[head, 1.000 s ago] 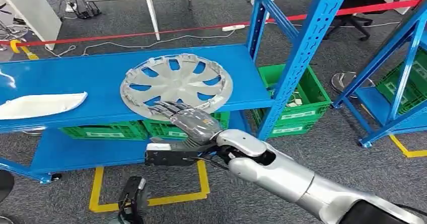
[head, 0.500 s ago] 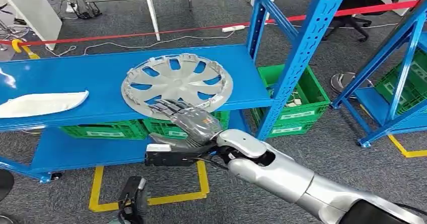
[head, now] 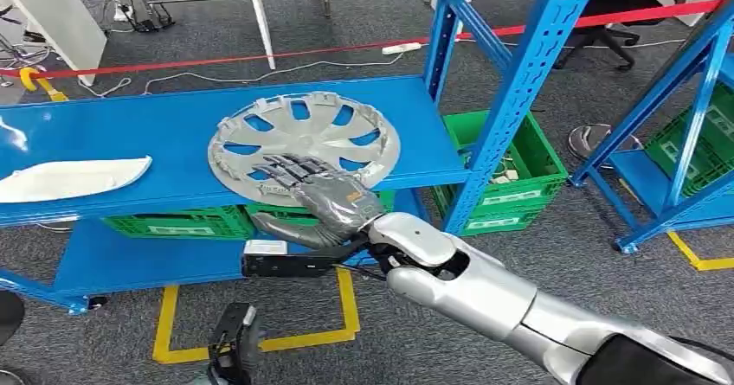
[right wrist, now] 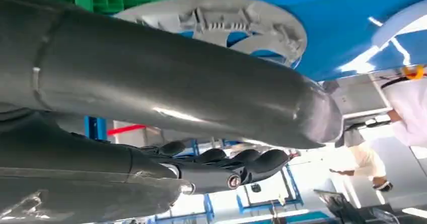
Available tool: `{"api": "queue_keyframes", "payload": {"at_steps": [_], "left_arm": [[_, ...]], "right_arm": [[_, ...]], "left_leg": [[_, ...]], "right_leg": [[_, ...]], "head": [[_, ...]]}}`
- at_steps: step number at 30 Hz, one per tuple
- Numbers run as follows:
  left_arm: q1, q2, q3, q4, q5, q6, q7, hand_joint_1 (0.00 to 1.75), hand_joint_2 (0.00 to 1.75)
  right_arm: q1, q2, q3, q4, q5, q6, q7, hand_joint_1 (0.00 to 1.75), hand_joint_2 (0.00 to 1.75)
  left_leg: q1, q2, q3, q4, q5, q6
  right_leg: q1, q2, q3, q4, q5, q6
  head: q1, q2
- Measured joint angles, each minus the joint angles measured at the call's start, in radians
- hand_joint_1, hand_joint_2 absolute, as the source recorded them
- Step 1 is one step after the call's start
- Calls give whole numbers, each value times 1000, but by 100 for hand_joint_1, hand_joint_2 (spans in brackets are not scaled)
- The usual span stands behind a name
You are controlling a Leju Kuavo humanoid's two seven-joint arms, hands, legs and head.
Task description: Take the parts from the cabinet and place them on the table.
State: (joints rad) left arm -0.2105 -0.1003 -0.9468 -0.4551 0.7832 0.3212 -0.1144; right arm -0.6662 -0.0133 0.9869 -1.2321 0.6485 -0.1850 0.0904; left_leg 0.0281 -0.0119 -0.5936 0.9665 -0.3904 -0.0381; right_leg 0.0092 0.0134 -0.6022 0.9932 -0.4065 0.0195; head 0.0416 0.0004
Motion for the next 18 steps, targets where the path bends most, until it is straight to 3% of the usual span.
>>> {"api": "queue_keyframes", "payload": {"at_steps": [18], "left_arm": [[-1, -6, -16, 0, -2, -25, 7, 0, 0]], "right_arm": [[-34, 24, 24, 71, 47, 46, 35, 0, 0]], "left_leg": [[0, 0, -1, 0, 0, 0]], "right_leg": [[0, 0, -1, 0, 0, 0]], "head": [[0, 0]]}}
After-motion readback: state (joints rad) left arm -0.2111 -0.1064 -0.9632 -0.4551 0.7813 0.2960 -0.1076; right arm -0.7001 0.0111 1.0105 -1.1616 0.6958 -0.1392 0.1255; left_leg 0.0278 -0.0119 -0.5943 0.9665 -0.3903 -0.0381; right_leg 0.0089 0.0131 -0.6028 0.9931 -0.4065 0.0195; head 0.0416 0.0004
